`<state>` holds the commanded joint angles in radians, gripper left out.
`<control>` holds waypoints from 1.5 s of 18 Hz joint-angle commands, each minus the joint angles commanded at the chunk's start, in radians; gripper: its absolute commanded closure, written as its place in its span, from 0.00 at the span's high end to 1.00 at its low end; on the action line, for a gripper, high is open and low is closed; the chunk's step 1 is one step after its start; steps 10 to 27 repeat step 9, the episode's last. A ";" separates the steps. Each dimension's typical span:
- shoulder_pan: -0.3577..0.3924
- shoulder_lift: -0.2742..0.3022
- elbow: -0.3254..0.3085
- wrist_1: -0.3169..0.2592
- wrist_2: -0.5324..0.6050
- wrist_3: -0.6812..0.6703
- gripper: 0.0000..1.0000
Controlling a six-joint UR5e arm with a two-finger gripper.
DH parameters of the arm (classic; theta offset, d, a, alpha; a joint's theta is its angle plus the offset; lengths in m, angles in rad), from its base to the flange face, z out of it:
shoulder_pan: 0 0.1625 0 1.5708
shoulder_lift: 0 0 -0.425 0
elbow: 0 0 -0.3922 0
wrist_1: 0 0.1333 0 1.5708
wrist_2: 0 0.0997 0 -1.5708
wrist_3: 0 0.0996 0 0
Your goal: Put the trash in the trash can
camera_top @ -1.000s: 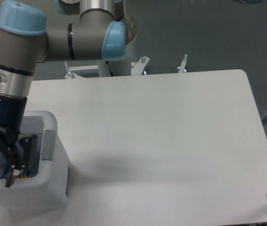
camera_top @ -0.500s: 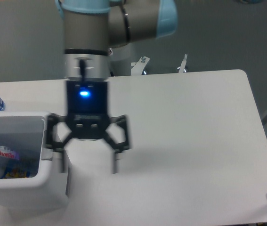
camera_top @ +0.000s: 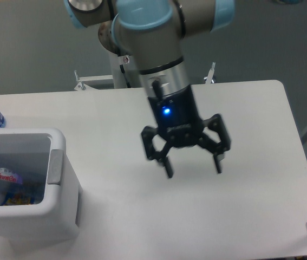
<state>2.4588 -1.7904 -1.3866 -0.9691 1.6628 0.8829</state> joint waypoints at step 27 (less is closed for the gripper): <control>0.138 0.104 -0.012 -0.254 -0.044 0.392 1.00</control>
